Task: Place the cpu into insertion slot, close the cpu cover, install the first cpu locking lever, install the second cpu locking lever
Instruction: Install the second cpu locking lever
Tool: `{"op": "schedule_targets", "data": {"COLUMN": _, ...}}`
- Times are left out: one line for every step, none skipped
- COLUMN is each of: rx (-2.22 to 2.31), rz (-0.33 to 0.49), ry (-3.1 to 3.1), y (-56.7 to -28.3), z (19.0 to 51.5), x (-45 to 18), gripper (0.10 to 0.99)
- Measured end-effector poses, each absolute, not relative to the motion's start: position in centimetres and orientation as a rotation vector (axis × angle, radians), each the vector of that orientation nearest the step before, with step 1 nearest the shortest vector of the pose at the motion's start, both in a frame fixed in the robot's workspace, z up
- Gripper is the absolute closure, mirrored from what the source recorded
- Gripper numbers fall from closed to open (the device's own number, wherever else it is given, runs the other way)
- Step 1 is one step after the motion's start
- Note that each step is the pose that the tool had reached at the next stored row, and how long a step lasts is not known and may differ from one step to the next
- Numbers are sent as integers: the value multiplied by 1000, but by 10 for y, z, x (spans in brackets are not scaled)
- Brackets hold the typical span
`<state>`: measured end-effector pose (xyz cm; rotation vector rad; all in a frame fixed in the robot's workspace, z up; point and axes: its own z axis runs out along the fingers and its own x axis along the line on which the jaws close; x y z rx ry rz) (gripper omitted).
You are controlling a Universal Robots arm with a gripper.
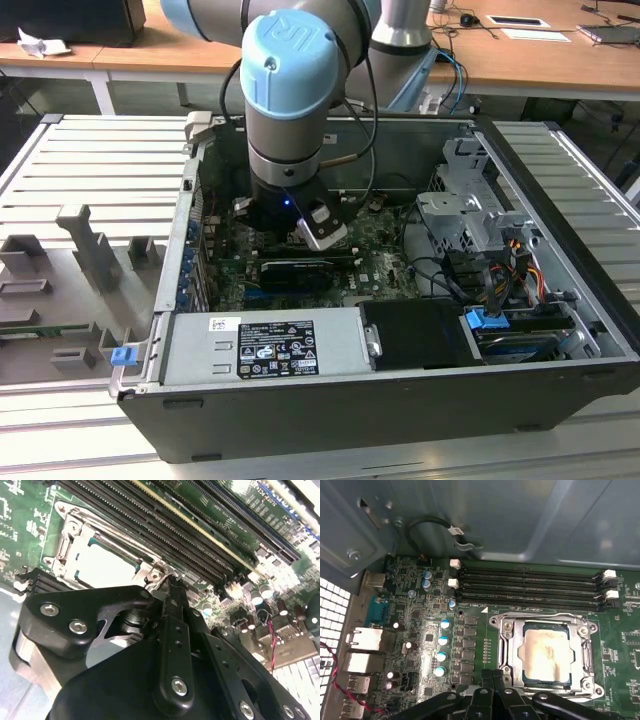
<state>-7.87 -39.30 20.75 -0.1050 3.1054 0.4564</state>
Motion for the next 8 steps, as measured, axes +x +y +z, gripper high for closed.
{"op": "schedule_targets", "data": {"rx": -105, "rz": 457, "ry": 3105, "y": -393, "z": 208, "x": -79, "gripper": 980}}
{"op": "schedule_targets", "data": {"rx": -105, "rz": 456, "ry": 3105, "y": -393, "z": 209, "x": -79, "gripper": 980}}
{"op": "schedule_targets", "data": {"rx": -105, "rz": 456, "ry": 3105, "y": -393, "z": 210, "x": -79, "gripper": 980}}
{"op": "schedule_targets", "data": {"rx": -105, "rz": 457, "ry": 3105, "y": -393, "z": 210, "x": -79, "gripper": 980}}
{"op": "schedule_targets", "data": {"rx": -105, "rz": 456, "ry": 3105, "y": -393, "z": 211, "x": -79, "gripper": 980}}
{"op": "schedule_targets", "data": {"rx": -105, "rz": 457, "ry": 3105, "y": -393, "z": 211, "x": -79, "gripper": 980}}
{"op": "schedule_targets", "data": {"rx": -105, "rz": 457, "ry": 3105, "y": -393, "z": 211, "x": -79, "gripper": 980}}
{"op": "schedule_targets", "data": {"rx": -105, "rz": 457, "ry": 3105, "y": -393, "z": 211, "x": -79, "gripper": 980}}
